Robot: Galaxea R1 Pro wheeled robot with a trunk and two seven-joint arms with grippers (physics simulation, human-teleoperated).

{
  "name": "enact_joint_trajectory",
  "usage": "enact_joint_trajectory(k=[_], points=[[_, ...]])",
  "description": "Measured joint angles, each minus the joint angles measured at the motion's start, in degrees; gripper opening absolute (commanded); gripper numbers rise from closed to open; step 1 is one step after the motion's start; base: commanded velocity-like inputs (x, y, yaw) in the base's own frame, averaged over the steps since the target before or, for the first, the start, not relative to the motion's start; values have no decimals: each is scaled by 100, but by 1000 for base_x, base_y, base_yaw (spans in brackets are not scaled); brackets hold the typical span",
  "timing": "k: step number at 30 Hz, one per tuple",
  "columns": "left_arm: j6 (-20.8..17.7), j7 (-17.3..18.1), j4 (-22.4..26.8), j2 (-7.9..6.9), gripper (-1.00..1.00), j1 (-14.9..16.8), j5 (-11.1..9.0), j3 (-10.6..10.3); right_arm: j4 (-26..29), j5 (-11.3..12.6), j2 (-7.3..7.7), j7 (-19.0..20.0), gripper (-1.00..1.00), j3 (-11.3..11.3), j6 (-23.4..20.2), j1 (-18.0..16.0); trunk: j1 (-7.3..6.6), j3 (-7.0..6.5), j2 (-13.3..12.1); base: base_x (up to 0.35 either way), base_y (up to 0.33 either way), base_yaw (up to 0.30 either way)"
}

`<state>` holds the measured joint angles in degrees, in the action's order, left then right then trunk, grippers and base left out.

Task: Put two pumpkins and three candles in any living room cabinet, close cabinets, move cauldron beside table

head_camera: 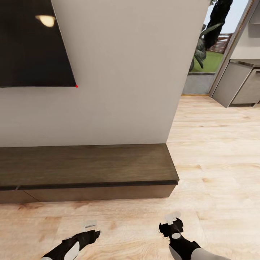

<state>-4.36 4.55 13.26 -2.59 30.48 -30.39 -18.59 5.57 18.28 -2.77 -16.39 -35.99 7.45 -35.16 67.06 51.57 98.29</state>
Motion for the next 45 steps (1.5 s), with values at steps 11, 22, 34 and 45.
enact_joint_trajectory(k=[11, 22, 34, 45], points=[[-2937, 1747, 2827, -616, 100, 1, -12, 32, -24, -609, 247, -1059, 100, -87, -397, -158, 0, 0, 0, 0, 0, 0], [-4133, 2873, 4125, -484, 100, 7, -79, 40, -90, -1613, 348, -1490, 100, -92, -420, -133, 0, 0, 0, 0, 0, 0], [-4500, 2906, 5037, 48, 100, 756, -994, 505, -102, -2091, 334, -2040, 100, -106, -420, -80, 0, -1, 0, 0, 0, 0], [-4417, 2842, 5042, 669, 100, 1308, -1624, 515, -344, -4087, 262, -4026, 100, -169, -455, -70, 0, 0, 0, 0, 0, 0]])
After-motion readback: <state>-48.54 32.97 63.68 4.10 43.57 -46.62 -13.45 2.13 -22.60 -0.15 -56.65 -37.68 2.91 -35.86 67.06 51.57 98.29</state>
